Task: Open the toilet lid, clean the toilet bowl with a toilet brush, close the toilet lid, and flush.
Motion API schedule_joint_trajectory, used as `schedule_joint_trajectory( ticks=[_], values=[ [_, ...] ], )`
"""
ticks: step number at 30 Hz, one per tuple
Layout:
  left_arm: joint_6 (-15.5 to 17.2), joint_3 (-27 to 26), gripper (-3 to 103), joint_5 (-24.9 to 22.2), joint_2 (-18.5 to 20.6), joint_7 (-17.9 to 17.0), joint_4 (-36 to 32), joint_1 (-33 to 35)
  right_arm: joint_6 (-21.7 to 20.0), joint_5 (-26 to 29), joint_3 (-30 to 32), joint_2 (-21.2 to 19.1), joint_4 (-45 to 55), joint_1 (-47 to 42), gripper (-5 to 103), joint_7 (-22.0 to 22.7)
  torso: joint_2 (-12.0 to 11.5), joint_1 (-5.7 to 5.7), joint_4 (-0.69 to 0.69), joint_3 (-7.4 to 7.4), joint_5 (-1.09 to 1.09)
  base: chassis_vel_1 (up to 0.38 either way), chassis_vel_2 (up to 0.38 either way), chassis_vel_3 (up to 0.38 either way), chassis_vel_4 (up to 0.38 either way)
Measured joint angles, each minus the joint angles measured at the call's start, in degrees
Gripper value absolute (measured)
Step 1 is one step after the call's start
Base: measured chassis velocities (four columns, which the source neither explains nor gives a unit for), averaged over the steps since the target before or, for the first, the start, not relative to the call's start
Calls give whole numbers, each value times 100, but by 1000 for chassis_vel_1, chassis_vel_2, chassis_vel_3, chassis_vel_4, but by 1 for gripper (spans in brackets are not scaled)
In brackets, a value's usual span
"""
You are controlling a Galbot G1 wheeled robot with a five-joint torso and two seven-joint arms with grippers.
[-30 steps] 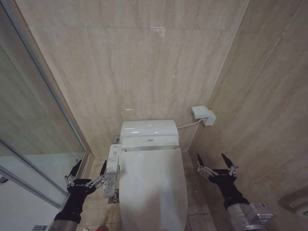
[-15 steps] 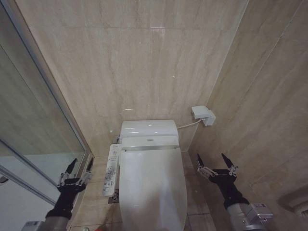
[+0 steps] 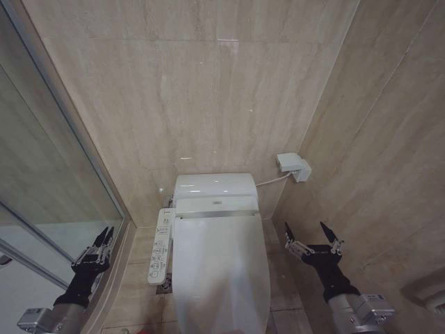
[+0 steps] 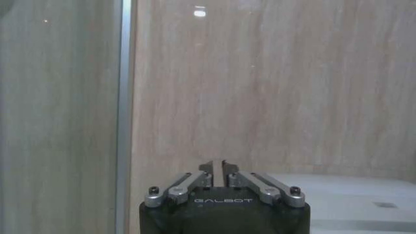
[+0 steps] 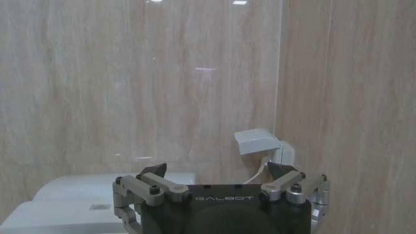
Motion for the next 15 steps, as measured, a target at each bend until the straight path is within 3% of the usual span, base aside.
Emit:
schedule_joint_trajectory(
  ticks=[1, 8, 9, 15],
  values=[
    [-7, -5, 6, -22, 17, 25, 60, -39, 0, 0, 0, 0, 0, 0, 100, 0, 0, 0, 0, 0, 0, 0, 0, 0, 0],
    [-151, 47, 6, -197, 126, 340, 650, -425, 0, 0, 0, 0, 0, 0, 100, 0, 0, 0, 0, 0, 0, 0, 0, 0, 0],
    [-222, 81, 0, -252, 169, 448, 854, -563, 0, 0, 0, 0, 0, 0, 100, 0, 0, 0, 0, 0, 1, 0, 0, 0, 0],
    [-286, 169, 0, -400, 324, 528, 1269, -940, 0, 0, 0, 0, 0, 0, 100, 0, 0, 0, 0, 0, 0, 0, 0, 0, 0]
  ],
)
